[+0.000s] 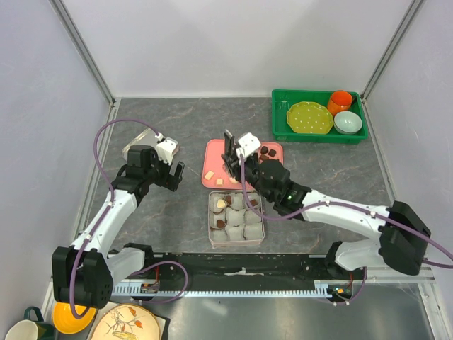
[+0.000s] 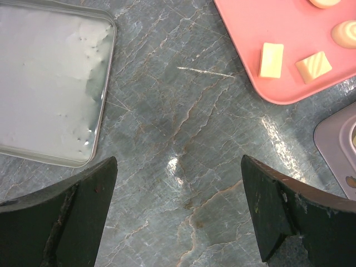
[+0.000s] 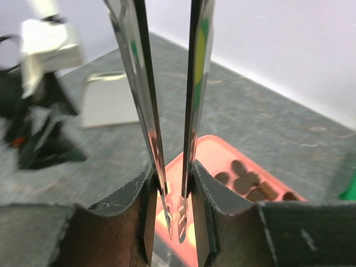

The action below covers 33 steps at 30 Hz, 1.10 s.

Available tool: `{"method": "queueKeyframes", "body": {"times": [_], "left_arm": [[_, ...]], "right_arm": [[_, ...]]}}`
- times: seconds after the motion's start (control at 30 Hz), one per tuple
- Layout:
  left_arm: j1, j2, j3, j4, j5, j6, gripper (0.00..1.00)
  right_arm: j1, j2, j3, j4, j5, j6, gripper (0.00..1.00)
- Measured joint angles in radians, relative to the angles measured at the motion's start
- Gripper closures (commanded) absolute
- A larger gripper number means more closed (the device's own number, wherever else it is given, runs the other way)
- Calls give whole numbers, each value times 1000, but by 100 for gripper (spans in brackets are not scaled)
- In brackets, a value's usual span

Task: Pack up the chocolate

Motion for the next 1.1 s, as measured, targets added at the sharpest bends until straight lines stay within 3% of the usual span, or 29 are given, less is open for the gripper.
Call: {"method": "queueKeyframes", "body": {"times": [0.2,0.43,1.1], "left_arm": [[0,0,0,0,0,0,1],[0,2,0,0,0,0,1],[0,14,0,1,-1,0,1]], "right_arm": [[-110,158,89,52,-23,-9,61],[-184,338,171,71,-76,-5,50],[-253,500,235,105,-165,20,49]]}}
